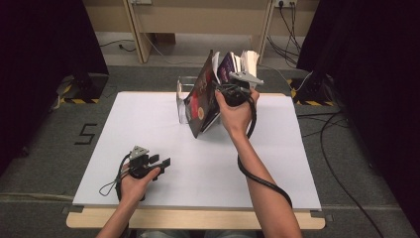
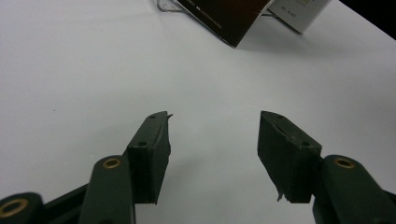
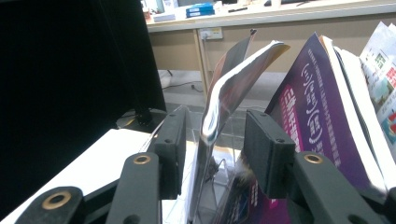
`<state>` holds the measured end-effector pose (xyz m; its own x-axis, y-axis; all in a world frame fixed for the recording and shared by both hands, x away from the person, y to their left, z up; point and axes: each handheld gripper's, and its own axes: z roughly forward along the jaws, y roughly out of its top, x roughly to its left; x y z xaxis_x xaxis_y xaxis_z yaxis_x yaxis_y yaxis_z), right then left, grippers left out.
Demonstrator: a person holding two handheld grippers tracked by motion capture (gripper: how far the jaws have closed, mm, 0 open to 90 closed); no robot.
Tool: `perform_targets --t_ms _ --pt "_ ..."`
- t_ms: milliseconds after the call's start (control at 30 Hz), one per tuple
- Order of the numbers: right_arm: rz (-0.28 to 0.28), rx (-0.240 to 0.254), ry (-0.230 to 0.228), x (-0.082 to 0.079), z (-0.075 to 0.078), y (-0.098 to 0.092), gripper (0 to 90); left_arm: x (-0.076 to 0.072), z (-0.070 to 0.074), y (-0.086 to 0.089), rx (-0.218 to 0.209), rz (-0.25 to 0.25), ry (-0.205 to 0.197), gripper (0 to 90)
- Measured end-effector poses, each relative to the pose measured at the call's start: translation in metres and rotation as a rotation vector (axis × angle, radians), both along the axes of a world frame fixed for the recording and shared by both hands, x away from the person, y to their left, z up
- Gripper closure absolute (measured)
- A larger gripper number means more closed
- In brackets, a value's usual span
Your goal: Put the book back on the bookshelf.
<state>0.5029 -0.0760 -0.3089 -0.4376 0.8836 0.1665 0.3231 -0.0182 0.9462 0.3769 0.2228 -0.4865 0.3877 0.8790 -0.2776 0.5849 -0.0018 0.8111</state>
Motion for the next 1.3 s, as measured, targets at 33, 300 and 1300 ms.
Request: perform_targets --t_ms 33,300,1300 --pt "0.002 -0.003 -0.002 -0.002 -0.001 -0.001 59.0 0.0 0.0 0.0 0.0 0.0 0.0 43.0" --pt "0.033 -0.021 -0.007 -0.016 -0.006 -0.007 57.7 -0.001 0.001 -0.001 0.009 -0.003 -0.008 42.5" --pt "0.073 -0.066 0.037 -0.056 -0.034 -0.047 56.7 -0.001 0.002 0.002 0.032 0.004 -0.017 40.2"
